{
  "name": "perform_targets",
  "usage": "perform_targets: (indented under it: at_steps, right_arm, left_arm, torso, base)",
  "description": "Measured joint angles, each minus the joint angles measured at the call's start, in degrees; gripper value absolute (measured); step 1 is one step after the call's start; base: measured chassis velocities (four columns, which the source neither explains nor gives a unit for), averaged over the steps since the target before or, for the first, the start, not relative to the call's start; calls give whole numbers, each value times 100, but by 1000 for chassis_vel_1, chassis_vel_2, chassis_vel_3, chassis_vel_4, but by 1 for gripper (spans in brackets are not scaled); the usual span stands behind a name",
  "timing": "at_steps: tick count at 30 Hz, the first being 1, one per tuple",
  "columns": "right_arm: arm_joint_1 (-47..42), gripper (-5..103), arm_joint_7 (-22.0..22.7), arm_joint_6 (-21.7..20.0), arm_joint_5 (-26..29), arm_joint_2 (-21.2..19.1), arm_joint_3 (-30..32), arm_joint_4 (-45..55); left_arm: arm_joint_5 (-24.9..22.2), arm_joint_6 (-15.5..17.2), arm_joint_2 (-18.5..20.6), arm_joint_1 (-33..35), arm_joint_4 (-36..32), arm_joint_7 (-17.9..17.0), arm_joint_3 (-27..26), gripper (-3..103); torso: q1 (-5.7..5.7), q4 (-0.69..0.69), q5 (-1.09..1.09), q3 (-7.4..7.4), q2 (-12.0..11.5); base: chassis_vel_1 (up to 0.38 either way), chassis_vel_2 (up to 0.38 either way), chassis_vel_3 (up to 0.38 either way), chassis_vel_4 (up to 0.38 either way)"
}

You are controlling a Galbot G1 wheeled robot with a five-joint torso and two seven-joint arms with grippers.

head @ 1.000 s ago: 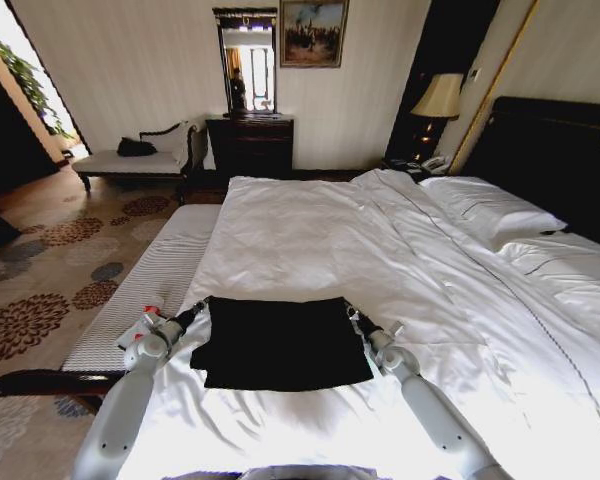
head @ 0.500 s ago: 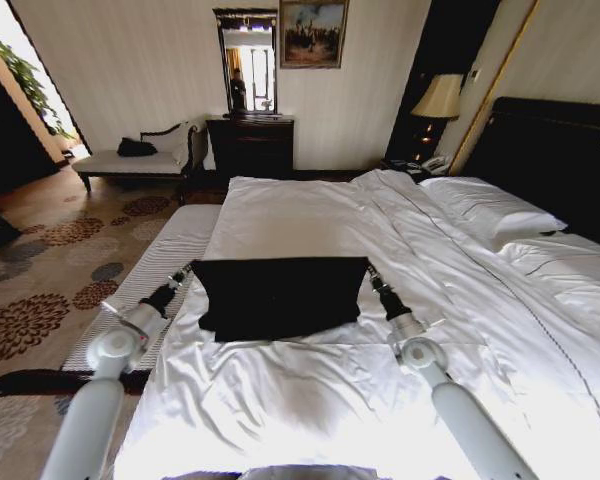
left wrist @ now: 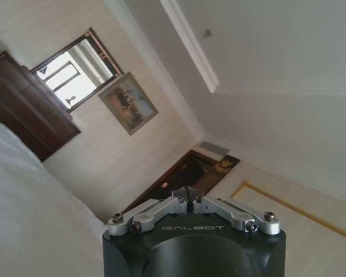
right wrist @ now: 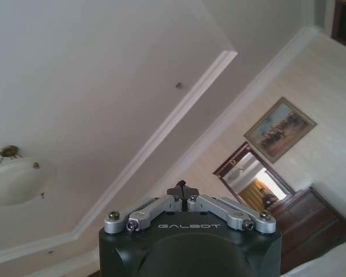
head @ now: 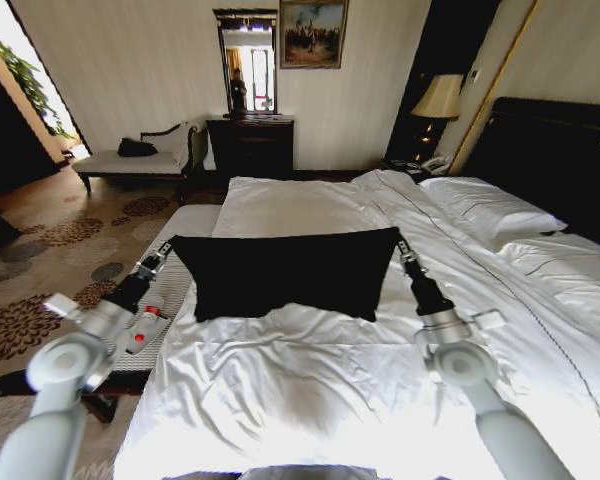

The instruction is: Fold the clothes on the bed.

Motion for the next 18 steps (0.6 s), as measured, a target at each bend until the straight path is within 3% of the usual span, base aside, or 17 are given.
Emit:
perform_targets:
  at_steps: [2, 5, 7, 9, 10, 11, 14, 15, 16, 18]
  right_arm:
    - [-79, 0, 183, -68, 32, -18, 105, 137]
    - [-231, 0, 1433, -679, 83, -144, 497, 667]
    - [-201, 0, 1613, -787, 66, -163, 492, 672]
    - [70, 0, 2486, -1342, -85, -283, 184, 394]
    - [230, 0, 2659, -1556, -189, -328, -68, 62]
    - [230, 0, 2659, -1556, -189, -328, -68, 62]
    - [1027, 0, 2658, -1767, -473, -349, -1112, -1358]
    - [1492, 0, 2560, -1721, -576, -292, -1548, -1993]
    - [1492, 0, 2560, -1721, -576, -292, -1548, -1993]
    - [2305, 0, 2302, -1516, -768, -115, -2226, -3037]
  left_arm:
    - [-77, 18, 7, 40, -91, -49, -82, 0]
    - [-302, 246, 67, 121, -292, -367, -365, 0]
    - [-291, 267, 76, 117, -276, -386, -358, 0]
    - [47, 404, 157, -14, 125, -560, -71, 0]
    - [325, 469, 193, -139, 478, -620, 193, 0]
    - [325, 469, 193, -139, 478, -620, 193, 0]
    - [1262, 518, 225, -787, 1773, -626, 1142, 0]
    - [1615, 496, 199, -1083, 2295, -609, 1522, 0]
    - [1615, 496, 199, -1083, 2295, -609, 1522, 0]
    - [2018, 420, 127, -1578, 3189, -619, 2065, 0]
  torso:
    - [0, 0, 0, 0, 0]
    - [-2, -2, -1, -1, 1]
    - [-1, -2, -1, -1, 1]
    - [-2, 2, 0, 0, 1]
    - [-1, 1, 0, 1, 0]
    - [-1, 1, 0, 1, 0]
    - [0, -1, 0, 3, -1]
    - [1, -3, 4, 3, -2]
    - [1, -3, 4, 3, -2]
    - [3, 2, -3, 4, -3]
  base:
    - [0, 0, 0, 0]
    - [0, 0, 0, 0]
    - [0, 0, 0, 0]
    - [0, 0, 0, 0]
    - [0, 0, 0, 0]
    - [0, 0, 0, 0]
    - [0, 0, 0, 0]
    - [0, 0, 0, 0]
    - [0, 0, 0, 0]
    - [0, 0, 0, 0]
